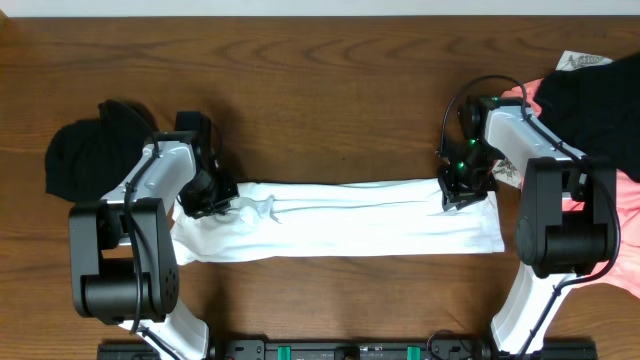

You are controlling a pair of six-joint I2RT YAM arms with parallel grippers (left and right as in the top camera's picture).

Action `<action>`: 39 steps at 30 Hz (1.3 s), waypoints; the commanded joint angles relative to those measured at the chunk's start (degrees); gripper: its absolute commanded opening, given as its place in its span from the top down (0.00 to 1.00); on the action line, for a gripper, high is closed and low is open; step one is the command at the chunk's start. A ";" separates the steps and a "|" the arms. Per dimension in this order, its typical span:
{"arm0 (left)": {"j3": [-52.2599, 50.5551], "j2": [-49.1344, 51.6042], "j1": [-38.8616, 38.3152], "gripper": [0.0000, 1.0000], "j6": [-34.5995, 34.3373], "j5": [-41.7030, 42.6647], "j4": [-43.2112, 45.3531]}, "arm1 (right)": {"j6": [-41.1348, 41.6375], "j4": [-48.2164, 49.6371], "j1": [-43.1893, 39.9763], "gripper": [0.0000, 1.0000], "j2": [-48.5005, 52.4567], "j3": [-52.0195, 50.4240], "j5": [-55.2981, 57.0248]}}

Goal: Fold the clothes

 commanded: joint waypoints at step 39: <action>-2.12 3.96 1.77 0.94 0.92 -7.61 0.81 | 17.29 32.89 41.22 0.74 1.33 11.30 -34.93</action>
